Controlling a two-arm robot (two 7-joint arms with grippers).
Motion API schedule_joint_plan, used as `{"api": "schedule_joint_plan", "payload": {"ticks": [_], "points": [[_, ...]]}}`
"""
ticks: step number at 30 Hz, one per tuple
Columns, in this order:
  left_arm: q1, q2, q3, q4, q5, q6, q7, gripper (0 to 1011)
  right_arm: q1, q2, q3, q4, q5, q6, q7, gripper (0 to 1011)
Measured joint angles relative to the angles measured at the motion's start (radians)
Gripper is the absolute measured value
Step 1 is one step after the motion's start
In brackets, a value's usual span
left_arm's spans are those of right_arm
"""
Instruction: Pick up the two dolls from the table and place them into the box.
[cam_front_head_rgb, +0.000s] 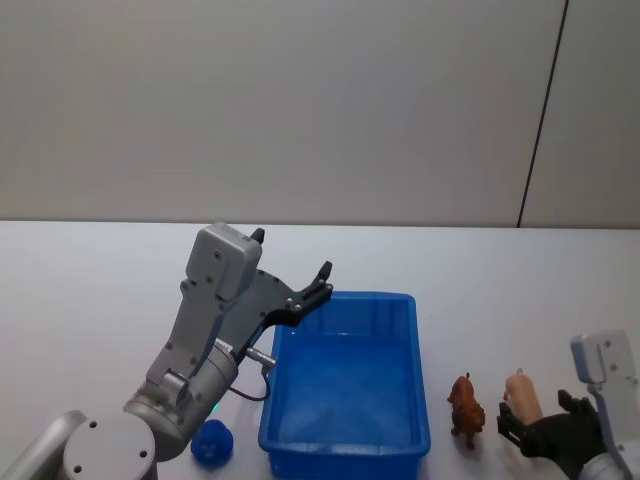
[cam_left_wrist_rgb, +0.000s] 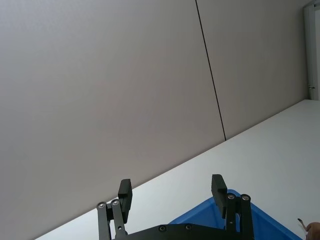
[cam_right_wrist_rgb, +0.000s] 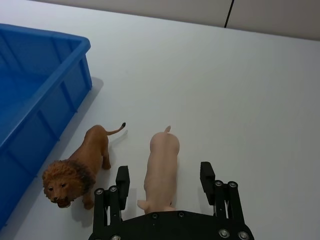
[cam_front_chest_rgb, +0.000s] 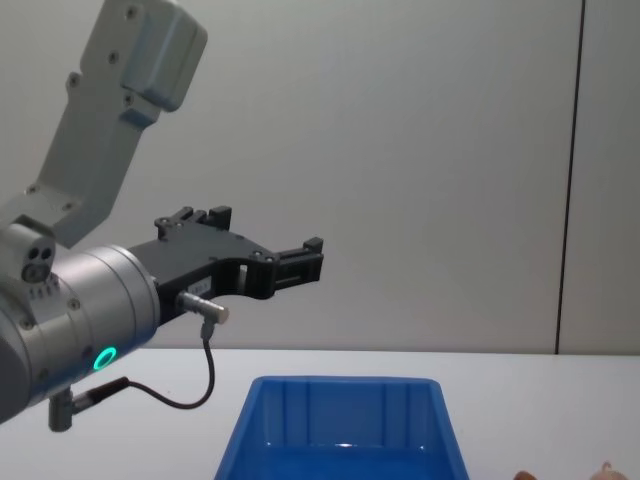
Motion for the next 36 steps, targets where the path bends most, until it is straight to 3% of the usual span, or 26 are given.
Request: {"api": "schedule_joint_plan", "payload": {"ticks": [10,17,25,36], "points": [[0.000,0.000,0.000,0.000,0.000,0.000,0.000,1001,0.009,-0.015,0.002,0.026,0.023,0.043,0.002,645],[0.000,0.000,0.000,0.000,0.000,0.000,0.000,1001,0.015,-0.023,0.007,0.043,0.035,0.065,-0.001,382],[0.000,0.000,0.000,0.000,0.000,0.000,0.000,1001,0.014,-0.025,0.008,0.042,0.028,0.047,-0.002,346],[0.000,0.000,0.000,0.000,0.000,0.000,0.000,1001,0.001,-0.021,0.008,-0.002,-0.013,-0.037,0.002,346]]}}
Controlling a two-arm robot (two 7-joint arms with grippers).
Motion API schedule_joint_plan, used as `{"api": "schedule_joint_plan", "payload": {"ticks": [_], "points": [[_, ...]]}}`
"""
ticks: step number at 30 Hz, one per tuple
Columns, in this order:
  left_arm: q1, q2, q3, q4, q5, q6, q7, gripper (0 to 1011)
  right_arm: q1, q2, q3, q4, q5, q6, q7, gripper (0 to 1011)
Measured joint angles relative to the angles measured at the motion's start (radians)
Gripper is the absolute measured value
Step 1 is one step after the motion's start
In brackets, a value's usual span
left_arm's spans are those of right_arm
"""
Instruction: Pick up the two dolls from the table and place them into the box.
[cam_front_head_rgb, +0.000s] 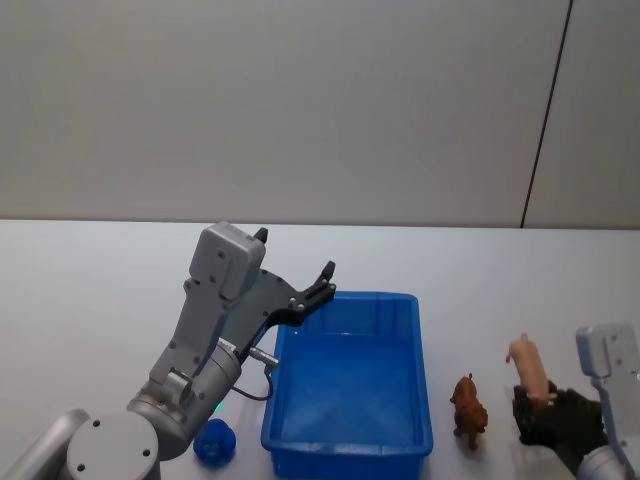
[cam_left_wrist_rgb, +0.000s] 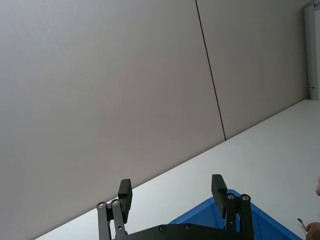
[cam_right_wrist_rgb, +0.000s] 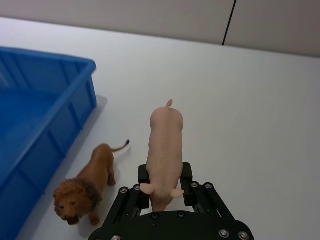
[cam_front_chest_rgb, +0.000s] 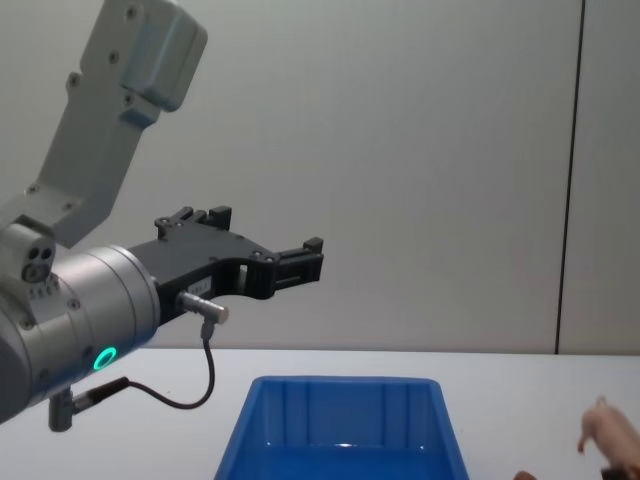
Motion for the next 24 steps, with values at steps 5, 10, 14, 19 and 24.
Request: {"api": "schedule_joint_plan", "payload": {"ticks": [5,10,14,19,24], "points": [[0.000,0.000,0.000,0.000,0.000,0.000,0.000,1001,-0.003,0.003,-0.001,-0.028,-0.019,-0.050,0.024,346],[0.000,0.000,0.000,0.000,0.000,0.000,0.000,1001,-0.001,0.005,-0.002,-0.043,-0.029,-0.079,0.055,346],[0.000,0.000,0.000,0.000,0.000,0.000,0.000,1001,0.007,0.005,-0.005,-0.055,-0.038,-0.104,0.098,346],[0.000,0.000,0.000,0.000,0.000,0.000,0.000,1001,0.019,0.001,-0.010,-0.059,-0.045,-0.121,0.150,346],[0.000,0.000,0.000,0.000,0.000,0.000,0.000,1001,0.042,-0.009,-0.021,-0.056,-0.055,-0.135,0.225,346]]}}
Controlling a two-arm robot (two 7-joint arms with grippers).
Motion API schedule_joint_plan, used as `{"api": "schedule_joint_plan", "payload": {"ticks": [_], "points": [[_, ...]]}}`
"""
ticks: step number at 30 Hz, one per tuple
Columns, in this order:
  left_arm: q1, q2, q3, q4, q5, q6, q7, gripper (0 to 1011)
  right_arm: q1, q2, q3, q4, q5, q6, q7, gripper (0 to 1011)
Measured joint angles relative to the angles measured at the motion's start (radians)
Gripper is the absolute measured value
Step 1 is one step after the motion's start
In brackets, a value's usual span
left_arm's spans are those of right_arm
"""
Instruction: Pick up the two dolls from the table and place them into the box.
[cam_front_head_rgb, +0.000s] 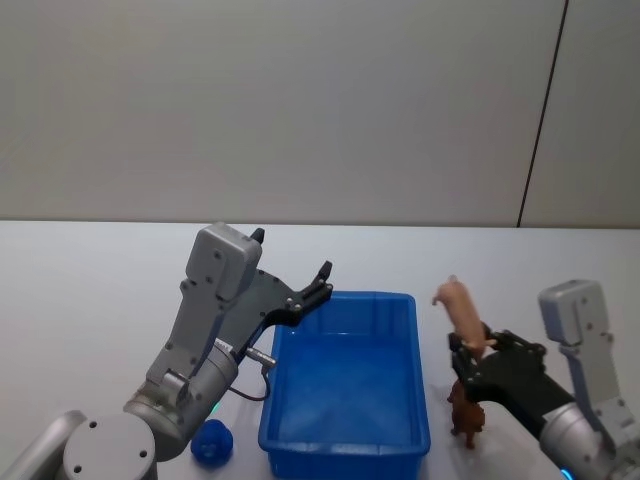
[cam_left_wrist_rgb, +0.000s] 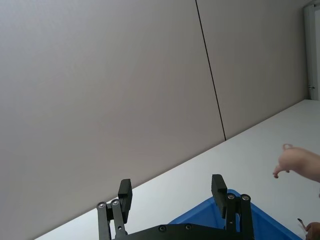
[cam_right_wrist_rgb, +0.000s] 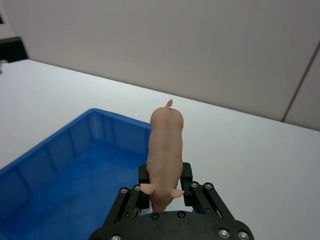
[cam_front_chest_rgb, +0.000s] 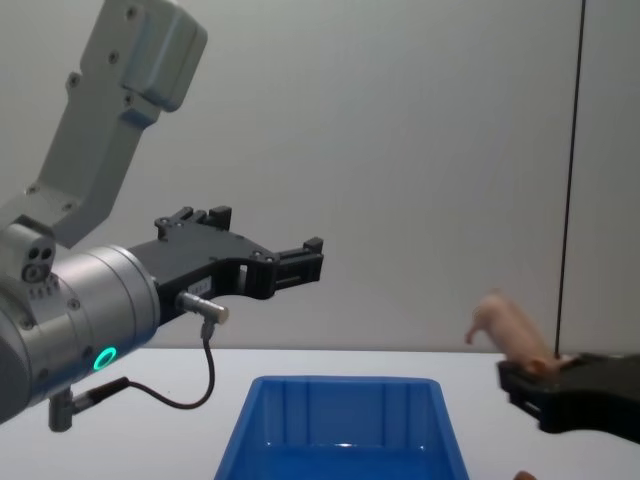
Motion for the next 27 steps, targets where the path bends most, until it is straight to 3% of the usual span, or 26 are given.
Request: {"api": "schedule_joint_plan", "payload": {"ticks": [12,20,27], "points": [[0.000,0.000,0.000,0.000,0.000,0.000,0.000,1001,0.064,-0.042,-0.035,0.053,-0.030,0.009,0.147,376],[0.000,0.000,0.000,0.000,0.000,0.000,0.000,1001,0.122,-0.088,-0.064,0.122,-0.051,0.041,0.213,657],[0.000,0.000,0.000,0.000,0.000,0.000,0.000,1001,0.151,-0.112,-0.077,0.158,-0.059,0.051,0.221,864]]}}
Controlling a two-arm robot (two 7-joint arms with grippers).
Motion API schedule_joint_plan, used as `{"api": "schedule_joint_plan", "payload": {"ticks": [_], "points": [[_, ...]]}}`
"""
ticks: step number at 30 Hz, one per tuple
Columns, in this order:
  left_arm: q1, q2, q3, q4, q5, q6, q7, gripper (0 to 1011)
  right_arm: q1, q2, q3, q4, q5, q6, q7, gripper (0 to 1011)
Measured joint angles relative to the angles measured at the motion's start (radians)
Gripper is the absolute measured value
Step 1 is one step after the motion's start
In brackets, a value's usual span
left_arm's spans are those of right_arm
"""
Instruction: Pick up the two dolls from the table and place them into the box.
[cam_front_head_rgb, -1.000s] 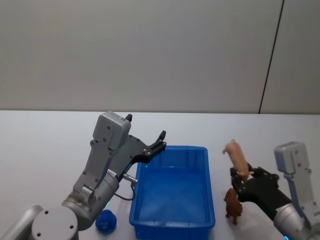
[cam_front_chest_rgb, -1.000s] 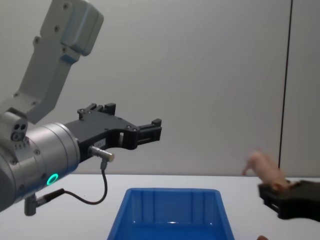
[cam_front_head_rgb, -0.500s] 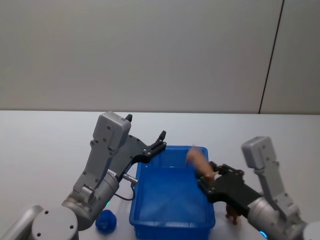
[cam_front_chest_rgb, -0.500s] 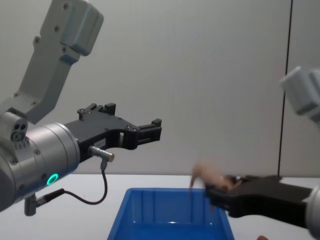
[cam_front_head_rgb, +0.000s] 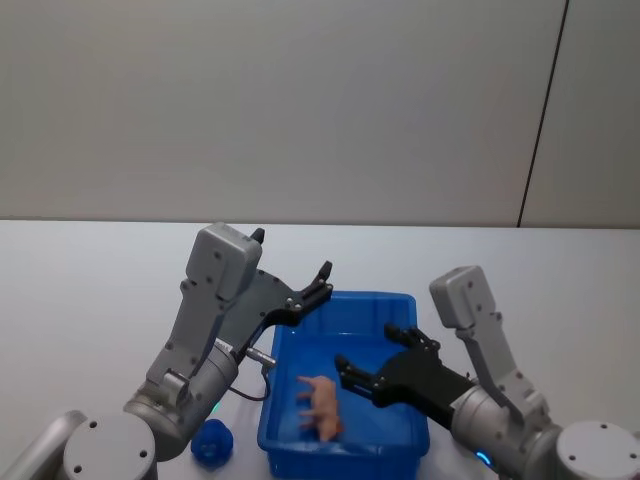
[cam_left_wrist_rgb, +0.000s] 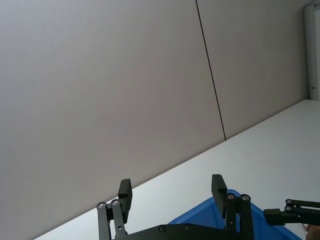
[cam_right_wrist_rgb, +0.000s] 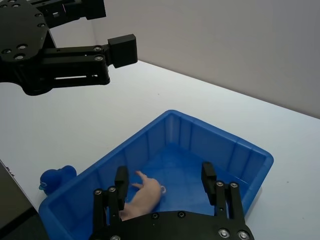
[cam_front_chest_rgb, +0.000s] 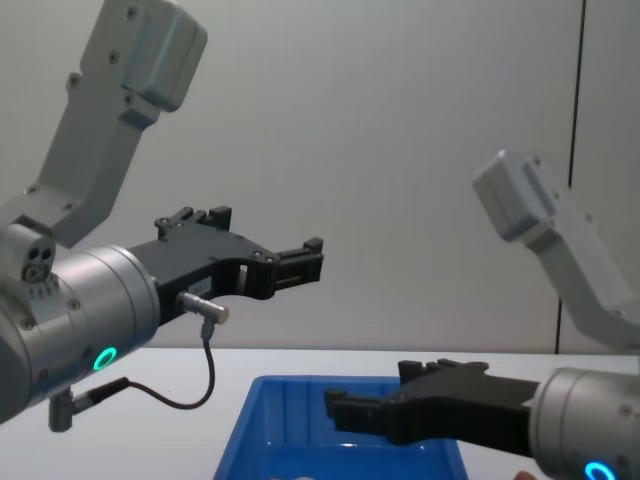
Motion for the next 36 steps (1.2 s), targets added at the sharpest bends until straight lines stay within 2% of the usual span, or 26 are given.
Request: {"api": "schedule_joint_plan", "payload": {"ticks": [6,17,30,36], "points": [[0.000,0.000,0.000,0.000,0.000,0.000,0.000,1001,0.008,-0.010,-0.005,0.011,-0.004,0.000,-0.022,1001],[0.000,0.000,0.000,0.000,0.000,0.000,0.000,1001,-0.025,0.009,0.001,-0.035,-0.005,-0.018,-0.093,1001],[0.000,0.000,0.000,0.000,0.000,0.000,0.000,1001,-0.118,0.086,0.034,-0.140,0.005,-0.044,-0.175,1001],[0.000,0.000,0.000,0.000,0.000,0.000,0.000,1001,-0.153,0.118,0.048,-0.165,0.015,-0.055,-0.194,1001]]}}
